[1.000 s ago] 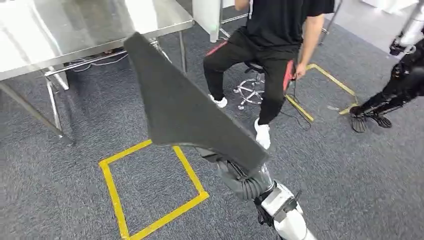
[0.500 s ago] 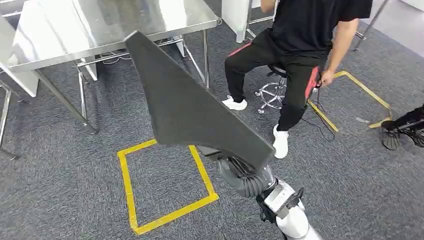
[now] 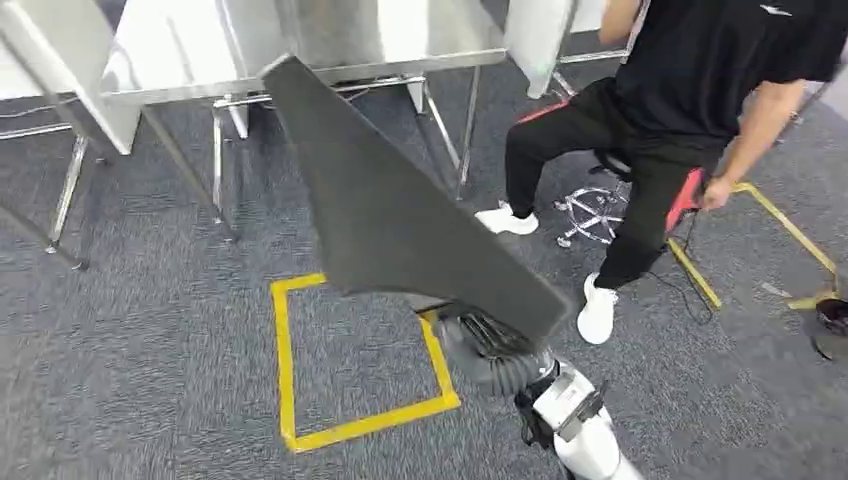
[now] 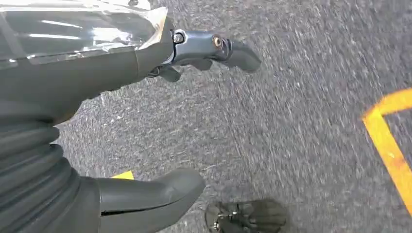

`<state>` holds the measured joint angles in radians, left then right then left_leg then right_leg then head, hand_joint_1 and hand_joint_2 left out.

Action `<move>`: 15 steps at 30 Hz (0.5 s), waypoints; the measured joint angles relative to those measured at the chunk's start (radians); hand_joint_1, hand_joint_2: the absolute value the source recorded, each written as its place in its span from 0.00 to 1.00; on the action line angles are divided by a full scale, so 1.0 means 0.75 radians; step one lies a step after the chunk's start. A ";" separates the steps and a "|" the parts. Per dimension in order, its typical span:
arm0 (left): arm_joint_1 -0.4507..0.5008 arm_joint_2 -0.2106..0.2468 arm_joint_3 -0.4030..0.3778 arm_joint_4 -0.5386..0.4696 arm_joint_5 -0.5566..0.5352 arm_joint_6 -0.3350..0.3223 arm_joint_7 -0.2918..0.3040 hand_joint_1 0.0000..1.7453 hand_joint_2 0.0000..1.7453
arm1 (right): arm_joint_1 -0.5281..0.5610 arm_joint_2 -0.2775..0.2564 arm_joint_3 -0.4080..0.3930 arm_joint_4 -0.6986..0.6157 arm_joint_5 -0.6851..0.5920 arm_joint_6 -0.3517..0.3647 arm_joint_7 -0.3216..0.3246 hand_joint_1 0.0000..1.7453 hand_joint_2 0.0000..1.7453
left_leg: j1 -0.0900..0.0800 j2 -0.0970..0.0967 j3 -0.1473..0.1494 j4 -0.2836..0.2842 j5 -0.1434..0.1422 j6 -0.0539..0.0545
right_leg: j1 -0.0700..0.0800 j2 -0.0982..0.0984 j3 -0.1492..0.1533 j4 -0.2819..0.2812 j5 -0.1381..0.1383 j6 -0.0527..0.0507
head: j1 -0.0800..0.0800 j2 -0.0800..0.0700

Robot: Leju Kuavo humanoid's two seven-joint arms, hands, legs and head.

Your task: Take the parts from the cabinet and place them on the table.

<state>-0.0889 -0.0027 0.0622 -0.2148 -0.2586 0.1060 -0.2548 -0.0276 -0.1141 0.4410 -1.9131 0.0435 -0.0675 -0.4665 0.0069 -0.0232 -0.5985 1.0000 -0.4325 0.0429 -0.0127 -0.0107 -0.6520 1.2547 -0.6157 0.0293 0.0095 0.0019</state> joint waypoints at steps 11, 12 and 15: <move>0.008 0.004 0.000 0.000 -0.002 -0.013 0.001 0.00 1.00 | 0.014 -0.013 -0.005 -0.002 0.003 -0.001 -0.005 1.00 1.00 | -0.005 -0.126 -0.008 0.009 -0.002 -0.044 | -0.014 0.053 0.143 -0.339 0.183 -0.014 | -0.001 0.000; 0.010 0.005 -0.001 0.001 -0.002 -0.017 0.000 0.00 1.00 | 0.013 -0.013 -0.005 -0.002 0.003 -0.001 -0.006 1.00 1.00 | -0.006 -0.062 -0.015 0.032 -0.021 -0.050 | -0.014 0.047 0.148 -0.343 0.185 -0.020 | -0.001 0.000; 0.005 0.009 -0.001 0.000 0.006 -0.035 -0.003 0.00 1.00 | 0.015 -0.012 -0.005 -0.002 0.002 -0.003 -0.002 1.00 1.00 | 0.001 0.015 -0.146 0.303 -0.168 -0.070 | -0.008 0.024 0.150 -0.342 0.180 -0.039 | -0.007 0.000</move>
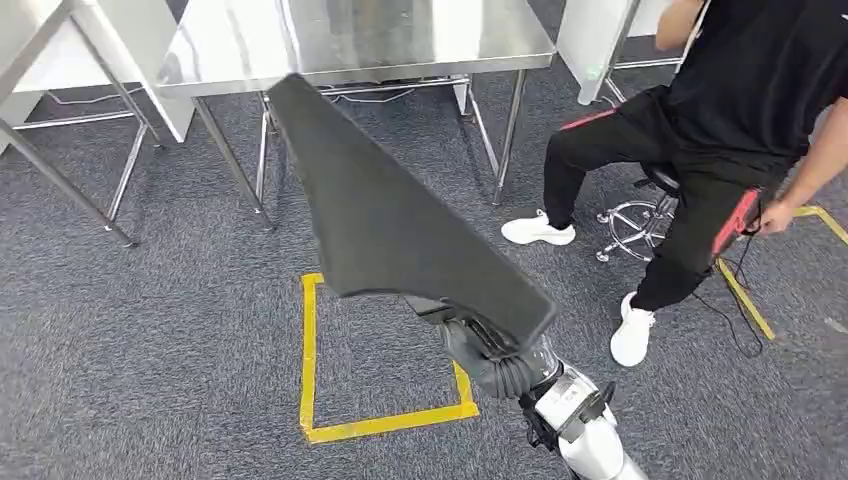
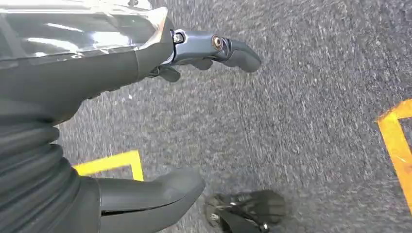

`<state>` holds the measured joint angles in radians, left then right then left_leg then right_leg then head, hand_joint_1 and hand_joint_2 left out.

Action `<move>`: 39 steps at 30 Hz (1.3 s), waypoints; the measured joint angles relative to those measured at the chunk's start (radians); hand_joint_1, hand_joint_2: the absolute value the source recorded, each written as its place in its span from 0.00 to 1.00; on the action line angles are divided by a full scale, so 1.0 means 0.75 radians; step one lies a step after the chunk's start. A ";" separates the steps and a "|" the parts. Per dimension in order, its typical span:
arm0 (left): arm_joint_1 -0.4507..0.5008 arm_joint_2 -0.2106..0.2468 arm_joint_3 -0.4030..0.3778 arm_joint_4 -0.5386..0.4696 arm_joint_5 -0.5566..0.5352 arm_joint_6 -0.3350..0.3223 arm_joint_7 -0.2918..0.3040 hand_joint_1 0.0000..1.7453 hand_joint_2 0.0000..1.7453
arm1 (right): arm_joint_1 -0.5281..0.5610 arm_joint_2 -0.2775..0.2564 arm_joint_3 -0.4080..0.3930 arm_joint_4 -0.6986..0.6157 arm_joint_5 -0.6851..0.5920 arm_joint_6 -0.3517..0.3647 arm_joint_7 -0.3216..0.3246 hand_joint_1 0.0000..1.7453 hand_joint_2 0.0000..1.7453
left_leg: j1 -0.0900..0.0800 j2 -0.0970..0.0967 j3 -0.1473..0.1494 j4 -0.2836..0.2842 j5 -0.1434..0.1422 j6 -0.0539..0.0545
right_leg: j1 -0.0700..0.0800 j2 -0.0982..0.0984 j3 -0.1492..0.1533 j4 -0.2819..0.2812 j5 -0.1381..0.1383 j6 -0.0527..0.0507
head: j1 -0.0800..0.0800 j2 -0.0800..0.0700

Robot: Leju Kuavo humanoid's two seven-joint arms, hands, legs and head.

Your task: Take the parts from the cabinet and place them on the table.

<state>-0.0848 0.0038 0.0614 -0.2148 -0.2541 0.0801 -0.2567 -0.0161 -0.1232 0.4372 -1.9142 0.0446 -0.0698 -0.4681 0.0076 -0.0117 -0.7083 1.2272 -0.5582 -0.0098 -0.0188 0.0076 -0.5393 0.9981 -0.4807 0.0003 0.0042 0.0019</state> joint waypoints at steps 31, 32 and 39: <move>0.020 0.015 0.010 0.005 0.018 -0.085 -0.007 0.00 1.00 | 0.025 0.035 -0.047 -0.009 0.026 -0.041 0.040 1.00 1.00 | -0.014 -0.002 0.168 -0.305 0.149 0.091 | -0.005 -0.020 -0.201 0.414 -0.178 0.059 | 0.004 0.000; 0.020 0.014 0.010 0.005 0.018 -0.085 -0.007 0.00 1.00 | 0.029 0.036 -0.048 -0.009 0.026 -0.042 0.041 1.00 1.00 | -0.014 -0.006 0.170 -0.304 0.147 0.088 | -0.005 -0.020 -0.202 0.395 -0.163 0.069 | 0.005 0.000; 0.022 0.015 0.014 0.005 0.018 -0.085 -0.008 0.00 1.00 | 0.037 0.040 -0.052 -0.014 0.027 -0.044 0.045 1.00 1.00 | -0.010 -0.016 0.191 -0.289 0.128 0.032 | 0.007 -0.019 -0.051 0.008 0.007 0.032 | 0.003 0.000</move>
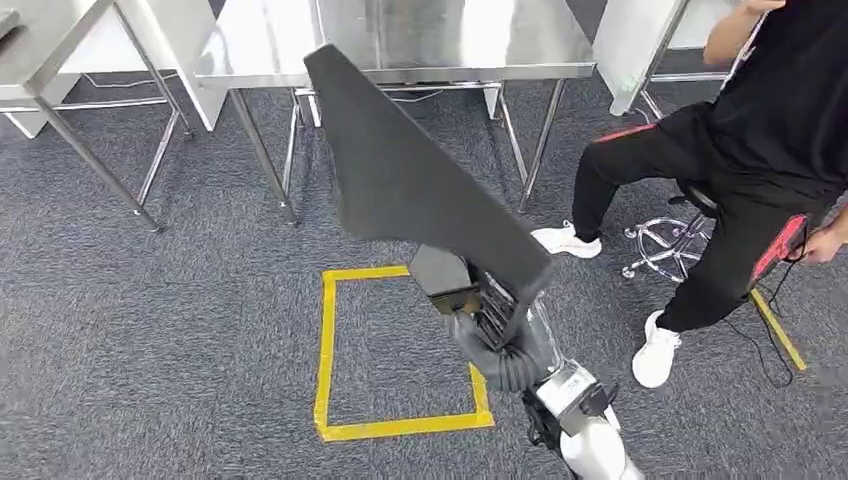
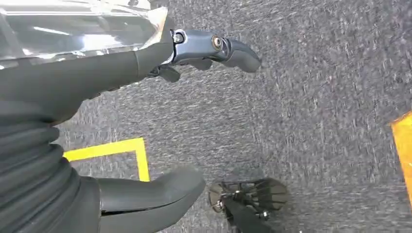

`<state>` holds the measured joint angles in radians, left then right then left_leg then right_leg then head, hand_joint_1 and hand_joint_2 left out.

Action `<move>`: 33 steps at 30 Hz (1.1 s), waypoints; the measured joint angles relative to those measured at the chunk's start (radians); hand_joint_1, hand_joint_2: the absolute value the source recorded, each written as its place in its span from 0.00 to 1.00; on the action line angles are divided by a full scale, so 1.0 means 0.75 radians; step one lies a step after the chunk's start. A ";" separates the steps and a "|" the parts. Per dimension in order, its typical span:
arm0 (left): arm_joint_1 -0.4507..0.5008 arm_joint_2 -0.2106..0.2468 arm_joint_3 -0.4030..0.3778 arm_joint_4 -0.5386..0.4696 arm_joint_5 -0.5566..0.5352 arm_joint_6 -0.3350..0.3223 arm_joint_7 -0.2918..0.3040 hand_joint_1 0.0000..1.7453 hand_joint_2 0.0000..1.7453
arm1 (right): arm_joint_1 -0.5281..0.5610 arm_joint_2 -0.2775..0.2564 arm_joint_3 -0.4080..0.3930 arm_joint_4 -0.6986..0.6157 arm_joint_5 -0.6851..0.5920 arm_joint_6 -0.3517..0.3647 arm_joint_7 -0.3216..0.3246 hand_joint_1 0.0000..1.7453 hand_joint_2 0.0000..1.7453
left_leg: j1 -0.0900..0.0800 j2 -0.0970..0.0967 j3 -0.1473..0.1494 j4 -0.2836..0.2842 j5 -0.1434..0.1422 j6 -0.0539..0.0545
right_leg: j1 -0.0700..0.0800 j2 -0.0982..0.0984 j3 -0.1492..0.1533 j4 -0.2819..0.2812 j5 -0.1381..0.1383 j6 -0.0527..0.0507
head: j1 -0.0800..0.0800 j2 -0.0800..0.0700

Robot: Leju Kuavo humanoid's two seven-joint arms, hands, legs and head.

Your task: Take the parts from the cabinet and place them on the table.

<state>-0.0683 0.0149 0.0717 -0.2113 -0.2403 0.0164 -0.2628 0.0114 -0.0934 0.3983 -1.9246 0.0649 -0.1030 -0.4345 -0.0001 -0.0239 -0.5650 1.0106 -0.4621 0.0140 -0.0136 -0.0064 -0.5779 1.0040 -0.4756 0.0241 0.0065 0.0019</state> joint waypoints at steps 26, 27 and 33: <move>0.022 0.006 0.002 0.007 -0.002 0.002 -0.009 0.00 1.00 | 0.012 0.025 -0.024 -0.016 0.011 -0.003 0.008 1.00 1.00 | 0.015 0.009 0.032 -0.017 -0.023 0.037 | -0.014 0.007 -0.091 0.205 -0.065 0.063 | 0.007 0.000; 0.020 0.006 0.002 0.007 -0.002 0.002 -0.009 0.00 1.00 | 0.012 0.025 -0.024 -0.016 0.011 -0.003 0.008 1.00 1.00 | 0.018 0.004 0.050 -0.017 -0.038 0.025 | -0.025 0.007 -0.033 0.049 0.028 0.089 | 0.009 0.000; 0.019 0.009 0.006 0.009 -0.002 0.002 -0.011 0.00 1.00 | 0.010 0.032 -0.025 -0.013 0.010 0.000 0.012 1.00 1.00 | 0.017 0.012 0.037 0.023 -0.067 -0.015 | -0.024 0.006 -0.006 0.020 0.018 -0.002 | 0.008 0.000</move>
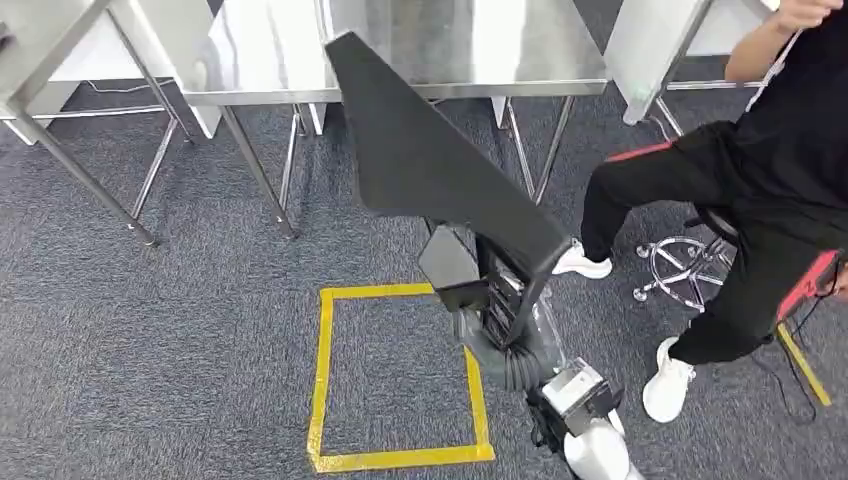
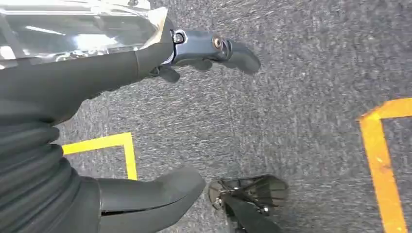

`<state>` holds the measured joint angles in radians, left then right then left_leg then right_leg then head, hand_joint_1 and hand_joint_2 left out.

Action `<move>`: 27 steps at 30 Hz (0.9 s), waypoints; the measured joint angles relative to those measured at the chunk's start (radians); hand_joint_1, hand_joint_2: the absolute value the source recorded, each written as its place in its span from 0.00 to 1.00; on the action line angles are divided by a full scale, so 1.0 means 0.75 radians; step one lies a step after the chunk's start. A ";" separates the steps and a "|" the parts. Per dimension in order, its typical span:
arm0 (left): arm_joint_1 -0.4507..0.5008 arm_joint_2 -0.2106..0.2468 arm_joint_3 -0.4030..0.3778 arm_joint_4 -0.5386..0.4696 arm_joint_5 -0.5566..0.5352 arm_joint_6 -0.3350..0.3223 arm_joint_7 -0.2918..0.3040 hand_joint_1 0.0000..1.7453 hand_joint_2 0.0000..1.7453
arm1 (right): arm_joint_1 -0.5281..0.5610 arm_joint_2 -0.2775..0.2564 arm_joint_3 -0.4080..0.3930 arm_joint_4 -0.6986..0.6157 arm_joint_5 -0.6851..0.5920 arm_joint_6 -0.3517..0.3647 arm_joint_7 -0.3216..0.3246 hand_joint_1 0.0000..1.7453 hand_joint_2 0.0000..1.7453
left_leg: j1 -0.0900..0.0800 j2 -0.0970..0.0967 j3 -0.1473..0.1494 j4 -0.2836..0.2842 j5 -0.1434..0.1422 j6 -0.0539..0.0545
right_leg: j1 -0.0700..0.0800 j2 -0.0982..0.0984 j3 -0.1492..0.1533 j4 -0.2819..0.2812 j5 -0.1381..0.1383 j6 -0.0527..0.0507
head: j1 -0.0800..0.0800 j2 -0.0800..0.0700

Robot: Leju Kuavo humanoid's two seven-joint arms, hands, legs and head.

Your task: Take the parts from the cabinet and place them on the table.

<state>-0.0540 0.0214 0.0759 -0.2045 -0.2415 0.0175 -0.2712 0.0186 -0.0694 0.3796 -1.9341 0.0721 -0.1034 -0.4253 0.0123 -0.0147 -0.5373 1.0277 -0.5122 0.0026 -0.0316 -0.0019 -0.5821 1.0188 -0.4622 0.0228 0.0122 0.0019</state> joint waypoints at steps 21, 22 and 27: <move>-0.005 -0.004 -0.001 0.000 -0.025 -0.004 -0.002 0.00 1.00 | -0.013 0.017 -0.010 -0.010 0.013 -0.001 0.020 1.00 1.00 | -0.024 0.003 -0.032 -0.021 0.042 0.081 | 0.025 0.005 -0.150 0.373 -0.221 0.025 | 0.002 0.000; -0.003 -0.006 -0.001 0.000 -0.025 -0.004 -0.002 0.00 1.00 | -0.014 0.017 -0.011 -0.010 0.013 -0.001 0.020 1.00 1.00 | -0.023 0.000 -0.020 -0.021 0.032 0.078 | 0.023 0.004 -0.144 0.315 -0.186 0.044 | 0.003 0.000; -0.007 -0.013 -0.001 0.001 -0.024 -0.003 -0.001 0.00 1.00 | -0.019 0.018 -0.016 -0.010 0.019 -0.001 0.022 1.00 1.00 | -0.026 -0.007 0.016 -0.024 -0.018 0.044 | 0.031 -0.004 -0.043 0.007 0.015 0.023 | 0.000 0.000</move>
<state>-0.0593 0.0114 0.0755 -0.2041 -0.2598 0.0153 -0.2720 0.0042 -0.0557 0.3677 -1.9413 0.0862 -0.1041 -0.4086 -0.0069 -0.0199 -0.5250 1.0100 -0.5257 0.0355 -0.0086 -0.0052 -0.6145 1.0240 -0.4512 0.0400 0.0126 0.0019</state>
